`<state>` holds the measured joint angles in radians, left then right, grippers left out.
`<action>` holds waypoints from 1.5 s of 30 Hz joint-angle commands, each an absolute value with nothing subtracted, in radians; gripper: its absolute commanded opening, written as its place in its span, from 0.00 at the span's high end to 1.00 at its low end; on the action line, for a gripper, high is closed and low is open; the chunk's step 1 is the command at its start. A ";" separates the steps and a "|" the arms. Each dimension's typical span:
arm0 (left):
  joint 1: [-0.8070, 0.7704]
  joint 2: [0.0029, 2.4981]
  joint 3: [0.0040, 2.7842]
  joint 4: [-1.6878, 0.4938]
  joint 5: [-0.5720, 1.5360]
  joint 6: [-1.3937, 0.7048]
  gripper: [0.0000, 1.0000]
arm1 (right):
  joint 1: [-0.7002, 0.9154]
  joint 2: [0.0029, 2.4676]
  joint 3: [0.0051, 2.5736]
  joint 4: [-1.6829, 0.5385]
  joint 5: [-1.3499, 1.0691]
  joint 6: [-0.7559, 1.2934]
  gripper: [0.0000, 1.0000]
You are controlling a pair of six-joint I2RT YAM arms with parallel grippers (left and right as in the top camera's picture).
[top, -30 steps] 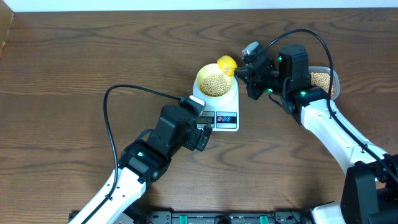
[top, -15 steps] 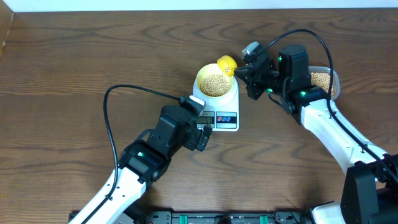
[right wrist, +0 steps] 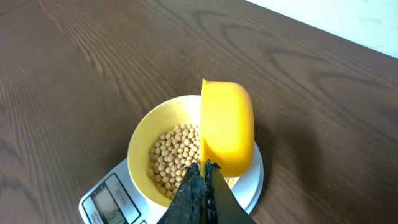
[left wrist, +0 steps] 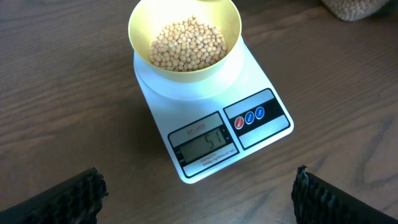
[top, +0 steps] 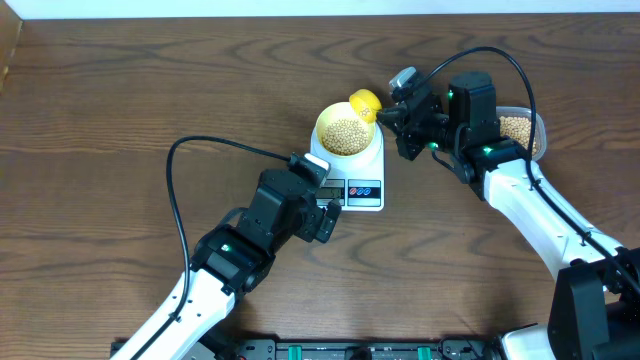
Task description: Scoop item into bowl and weigh 50g on scale
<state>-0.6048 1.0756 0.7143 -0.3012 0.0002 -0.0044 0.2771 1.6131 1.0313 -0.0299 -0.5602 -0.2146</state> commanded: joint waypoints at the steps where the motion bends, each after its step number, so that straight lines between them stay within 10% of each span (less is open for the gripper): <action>1: -0.601 1.077 0.716 -0.297 -0.012 -0.020 0.02 | 0.276 1.618 1.032 -0.027 -0.559 -0.186 0.99; 21: -0.601 1.077 0.716 -0.297 -0.012 -0.020 0.02 | 0.233 1.616 1.032 0.060 -0.587 0.314 0.99; 45: -0.601 1.077 0.716 -0.297 -0.012 -0.020 0.02 | -0.283 1.612 1.032 0.052 -1.026 0.479 0.99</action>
